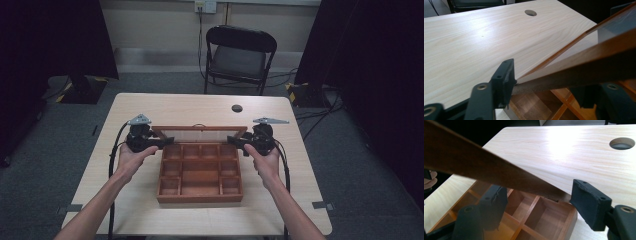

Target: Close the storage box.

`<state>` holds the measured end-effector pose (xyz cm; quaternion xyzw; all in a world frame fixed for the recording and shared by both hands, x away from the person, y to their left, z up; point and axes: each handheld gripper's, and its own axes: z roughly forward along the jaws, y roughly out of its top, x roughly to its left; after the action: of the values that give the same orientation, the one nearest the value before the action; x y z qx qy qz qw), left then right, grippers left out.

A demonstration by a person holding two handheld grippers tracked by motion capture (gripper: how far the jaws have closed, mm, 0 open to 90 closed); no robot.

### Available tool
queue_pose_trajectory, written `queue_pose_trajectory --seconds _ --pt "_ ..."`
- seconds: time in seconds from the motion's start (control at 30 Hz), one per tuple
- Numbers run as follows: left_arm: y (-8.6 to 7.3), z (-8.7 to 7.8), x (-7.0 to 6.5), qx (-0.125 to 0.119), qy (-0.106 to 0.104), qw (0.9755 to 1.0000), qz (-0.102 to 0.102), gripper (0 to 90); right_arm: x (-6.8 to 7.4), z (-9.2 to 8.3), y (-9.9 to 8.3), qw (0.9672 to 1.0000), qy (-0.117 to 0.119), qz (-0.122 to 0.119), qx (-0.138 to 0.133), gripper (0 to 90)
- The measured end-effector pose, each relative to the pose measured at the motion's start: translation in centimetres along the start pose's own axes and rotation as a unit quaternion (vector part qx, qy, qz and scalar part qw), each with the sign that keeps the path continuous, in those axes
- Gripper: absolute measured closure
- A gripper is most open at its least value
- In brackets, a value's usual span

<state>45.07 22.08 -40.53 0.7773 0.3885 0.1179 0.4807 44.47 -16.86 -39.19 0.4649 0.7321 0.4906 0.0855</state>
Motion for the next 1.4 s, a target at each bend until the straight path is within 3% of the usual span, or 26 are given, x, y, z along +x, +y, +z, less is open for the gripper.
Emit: queue_pose_trajectory --seconds 0.07,0.17,0.33,0.43,0.5,0.63,0.77,0.87,1.0,1.13,1.27,1.4 --pt "0.0 -0.3 -0.1 -0.002 0.002 1.0 0.001 35.5 0.3 -0.1 -0.2 1.0 -0.001 0.0 -0.001 29.4" --pt "-0.5 -0.5 -0.2 -0.01 -0.001 0.9999 -0.014 32.4 0.4 -0.2 -0.4 1.0 -0.003 0.0 -0.002 29.0" --pt "-0.9 -0.9 -0.7 -0.003 0.012 0.9999 -0.005 26.7 0.7 -0.4 -0.9 1.0 0.002 -0.004 0.006 26.2" --pt "-1.0 -1.1 -1.1 -0.002 0.008 1.0 -0.003 26.5 1.0 -0.6 -1.3 0.9999 0.0 -0.008 0.008 25.0" --pt "-1.3 -1.3 -1.4 0.008 0.006 0.9999 0.009 24.9 1.3 -0.8 -1.7 0.9998 0.001 -0.011 0.015 23.8" --pt "-1.6 -1.3 -1.6 0.008 0.006 0.9999 0.011 23.4 1.4 -0.8 -2.2 0.9998 0.0 -0.007 0.016 21.8" --pt "-2.1 -1.2 -1.4 0.004 0.0 1.0 0.0 19.2 1.6 -0.4 -2.6 0.9998 -0.005 -0.004 0.021 17.2" --pt "-2.4 -1.2 -1.4 0.005 -0.001 1.0 -0.003 18.3 2.0 -0.1 -2.9 0.9996 -0.016 -0.016 0.018 13.4" --pt "-2.7 -1.2 -1.4 0.007 0.001 1.0 -0.006 17.4 2.1 0.0 -3.1 0.9993 -0.019 -0.022 0.022 14.3" --pt "-2.6 -1.5 -1.3 0.001 0.004 0.9999 -0.01 17.2 1.4 -0.6 -3.3 0.9996 0.002 -0.006 0.027 20.0" --pt "-2.6 -1.6 -1.4 -0.001 0.002 1.0 -0.01 17.6 0.8 -1.4 -3.3 0.9996 0.003 0.003 0.03 20.3" --pt "-2.6 -1.8 -1.6 -0.001 0.002 0.9999 -0.01 18.0 0.4 -2.5 -3.3 0.9995 -0.005 0.007 0.031 26.9"
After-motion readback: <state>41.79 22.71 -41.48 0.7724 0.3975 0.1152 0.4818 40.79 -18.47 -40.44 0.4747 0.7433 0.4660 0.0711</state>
